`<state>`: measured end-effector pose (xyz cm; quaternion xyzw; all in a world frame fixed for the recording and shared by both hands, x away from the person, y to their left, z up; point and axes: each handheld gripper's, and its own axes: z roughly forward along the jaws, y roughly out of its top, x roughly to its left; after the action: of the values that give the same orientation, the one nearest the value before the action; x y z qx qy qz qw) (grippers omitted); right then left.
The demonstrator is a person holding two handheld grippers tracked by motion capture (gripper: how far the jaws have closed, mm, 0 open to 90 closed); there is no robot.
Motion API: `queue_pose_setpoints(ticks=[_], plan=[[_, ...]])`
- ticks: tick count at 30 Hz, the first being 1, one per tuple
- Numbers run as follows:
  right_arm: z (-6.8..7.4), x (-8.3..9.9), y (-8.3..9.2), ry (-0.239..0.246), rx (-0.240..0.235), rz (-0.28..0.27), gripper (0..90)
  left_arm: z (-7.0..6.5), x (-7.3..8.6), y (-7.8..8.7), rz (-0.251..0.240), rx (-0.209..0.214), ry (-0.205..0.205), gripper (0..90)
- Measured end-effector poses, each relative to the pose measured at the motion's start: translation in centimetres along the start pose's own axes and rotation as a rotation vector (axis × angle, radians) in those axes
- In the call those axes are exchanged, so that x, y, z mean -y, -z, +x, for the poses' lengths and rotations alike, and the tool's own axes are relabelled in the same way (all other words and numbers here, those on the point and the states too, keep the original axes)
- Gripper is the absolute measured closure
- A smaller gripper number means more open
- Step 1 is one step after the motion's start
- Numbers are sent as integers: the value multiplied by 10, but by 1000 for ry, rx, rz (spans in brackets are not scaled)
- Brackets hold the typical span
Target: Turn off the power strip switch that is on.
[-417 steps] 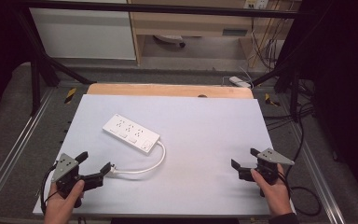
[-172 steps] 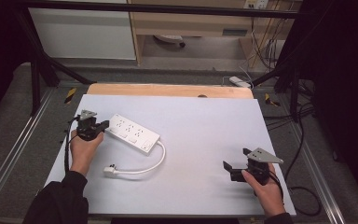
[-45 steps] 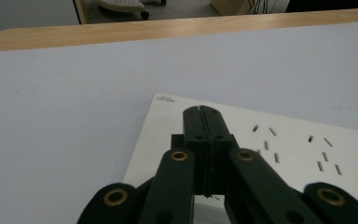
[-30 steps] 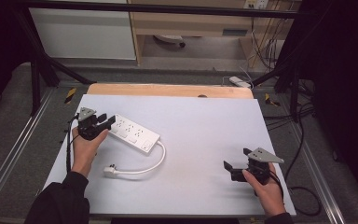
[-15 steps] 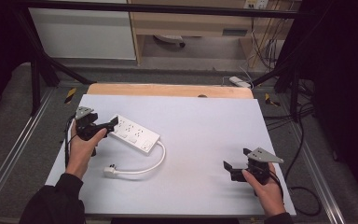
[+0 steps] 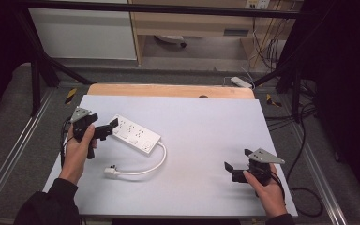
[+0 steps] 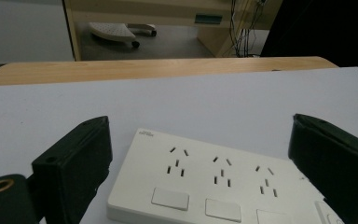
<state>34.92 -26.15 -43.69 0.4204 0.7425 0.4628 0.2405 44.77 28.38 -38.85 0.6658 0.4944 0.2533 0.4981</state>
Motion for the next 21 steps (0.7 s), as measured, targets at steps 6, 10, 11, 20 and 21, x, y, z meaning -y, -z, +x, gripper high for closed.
queue_pose_setpoints(ticks=[6, 10, 11, 20, 21], plan=[[0, 0, 0, -1, 0, 0, 35, -1, -1, 9, -9, 10, -7, 61], [0, 0, 0, 2, 1, -1, 34, -2, -3, 15, -18, 15, -8, 61], [0, 0, 0, 2, 1, -1, 34, -2, -3, 17, -21, 17, -8, 61], [0, 0, 0, 2, 1, 1, 34, -7, -5, 29, -26, 31, -24, 60], [0, 0, 0, 2, 1, 1, 34, -7, -4, 31, -27, 33, -28, 60]])
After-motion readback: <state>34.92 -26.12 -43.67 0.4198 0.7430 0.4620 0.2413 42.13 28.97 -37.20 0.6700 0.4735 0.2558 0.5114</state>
